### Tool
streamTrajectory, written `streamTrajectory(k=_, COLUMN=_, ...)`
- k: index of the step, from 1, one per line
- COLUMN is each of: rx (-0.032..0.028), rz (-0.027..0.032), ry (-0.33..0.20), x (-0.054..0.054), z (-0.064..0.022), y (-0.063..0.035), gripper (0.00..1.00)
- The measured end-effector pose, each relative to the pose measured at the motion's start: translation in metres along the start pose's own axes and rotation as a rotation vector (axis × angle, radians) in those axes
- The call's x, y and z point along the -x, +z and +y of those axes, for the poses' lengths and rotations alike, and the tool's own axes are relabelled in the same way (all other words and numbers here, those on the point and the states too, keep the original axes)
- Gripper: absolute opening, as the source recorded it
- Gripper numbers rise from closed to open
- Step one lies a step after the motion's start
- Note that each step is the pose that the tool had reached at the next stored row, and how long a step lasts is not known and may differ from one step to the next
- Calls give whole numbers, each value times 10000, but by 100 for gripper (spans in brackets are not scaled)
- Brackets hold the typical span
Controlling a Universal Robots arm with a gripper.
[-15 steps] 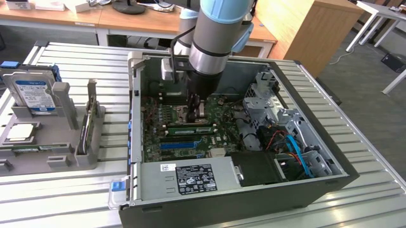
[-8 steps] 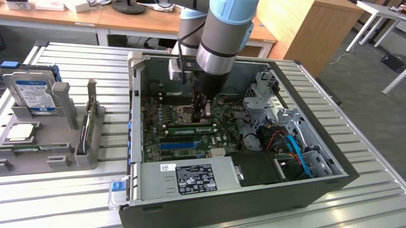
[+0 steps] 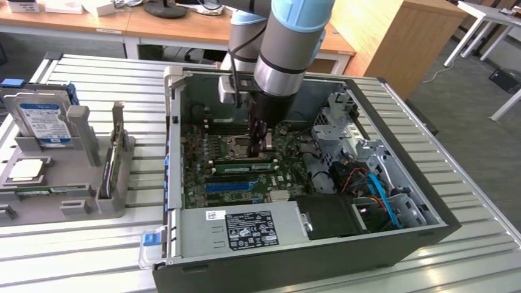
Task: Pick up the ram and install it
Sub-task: 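Press down the ram until it locks into place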
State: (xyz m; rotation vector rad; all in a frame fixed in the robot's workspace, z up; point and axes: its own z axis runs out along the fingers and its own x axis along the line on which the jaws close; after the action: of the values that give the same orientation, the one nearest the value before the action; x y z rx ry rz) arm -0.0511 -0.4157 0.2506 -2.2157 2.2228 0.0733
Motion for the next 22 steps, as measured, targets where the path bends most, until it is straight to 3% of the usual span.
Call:
streamTrajectory(k=19, rx=0, rz=1, ry=6, x=0, z=-27, y=-1, gripper=11)
streamTrajectory(k=22, rx=-11, rz=-11, ry=308, x=0, z=-28, y=0, gripper=11)
